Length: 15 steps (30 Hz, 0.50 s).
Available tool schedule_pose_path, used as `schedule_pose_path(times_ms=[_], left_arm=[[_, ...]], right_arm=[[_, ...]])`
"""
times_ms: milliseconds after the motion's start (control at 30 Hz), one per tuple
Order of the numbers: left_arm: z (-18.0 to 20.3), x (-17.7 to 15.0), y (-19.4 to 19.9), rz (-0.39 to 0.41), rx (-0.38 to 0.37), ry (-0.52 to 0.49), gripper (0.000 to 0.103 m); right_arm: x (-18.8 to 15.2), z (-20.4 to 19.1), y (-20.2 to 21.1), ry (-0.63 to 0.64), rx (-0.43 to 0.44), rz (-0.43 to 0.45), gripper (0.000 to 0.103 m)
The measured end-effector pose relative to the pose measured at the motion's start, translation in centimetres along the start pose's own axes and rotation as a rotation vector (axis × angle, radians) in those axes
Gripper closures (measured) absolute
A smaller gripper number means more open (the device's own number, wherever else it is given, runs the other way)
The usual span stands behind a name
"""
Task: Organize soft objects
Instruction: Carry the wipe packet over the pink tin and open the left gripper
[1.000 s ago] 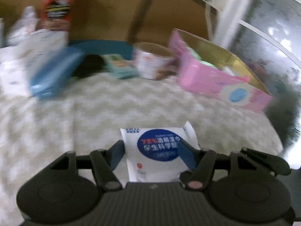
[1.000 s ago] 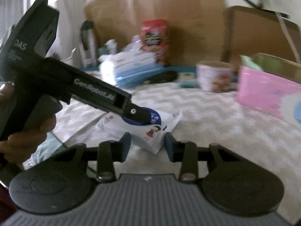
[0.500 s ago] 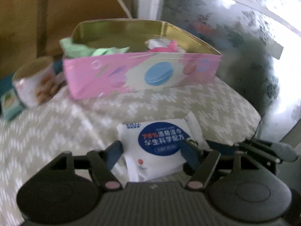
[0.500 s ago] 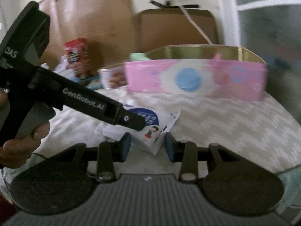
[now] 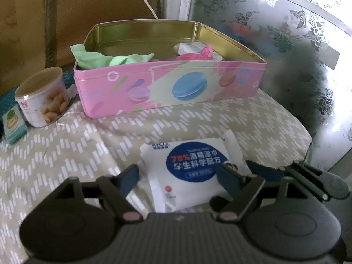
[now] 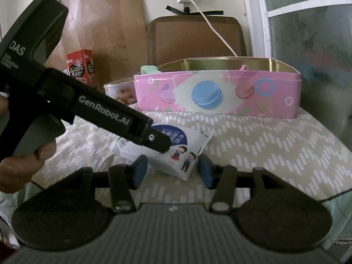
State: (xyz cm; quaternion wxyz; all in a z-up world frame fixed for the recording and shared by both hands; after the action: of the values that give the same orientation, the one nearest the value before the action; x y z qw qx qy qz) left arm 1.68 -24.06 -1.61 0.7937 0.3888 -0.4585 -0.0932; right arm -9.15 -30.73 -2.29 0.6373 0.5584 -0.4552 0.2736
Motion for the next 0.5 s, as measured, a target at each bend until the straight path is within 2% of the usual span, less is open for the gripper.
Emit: schedule_pose_path(times_ms=[200,500], left_arm=[[0.1,-0.1,0.0,0.002,-0.001,0.000,0.020],[0.0,0.0,-0.1,0.004,-0.011,-0.016,0.019]], right_arm=[[-0.1,-0.1,-0.1,0.022,-0.017,0.017,0.034],[-0.3,-1.1,-0.3,0.088,-0.021,0.045,0.033]])
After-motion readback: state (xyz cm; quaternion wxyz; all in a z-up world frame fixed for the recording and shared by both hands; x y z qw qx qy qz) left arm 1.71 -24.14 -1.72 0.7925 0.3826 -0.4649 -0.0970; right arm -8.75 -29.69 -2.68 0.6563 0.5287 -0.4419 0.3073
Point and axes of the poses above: each gripper's, at about its wrist camera, not at the fingertips, and y roughly against the way its jaws point, z to its right, x to its top, the point moved 3 cm from there along -y, roughly the way its jaws point, and after that the axes turned 12 degrees about -x, right-handed, at the moved point
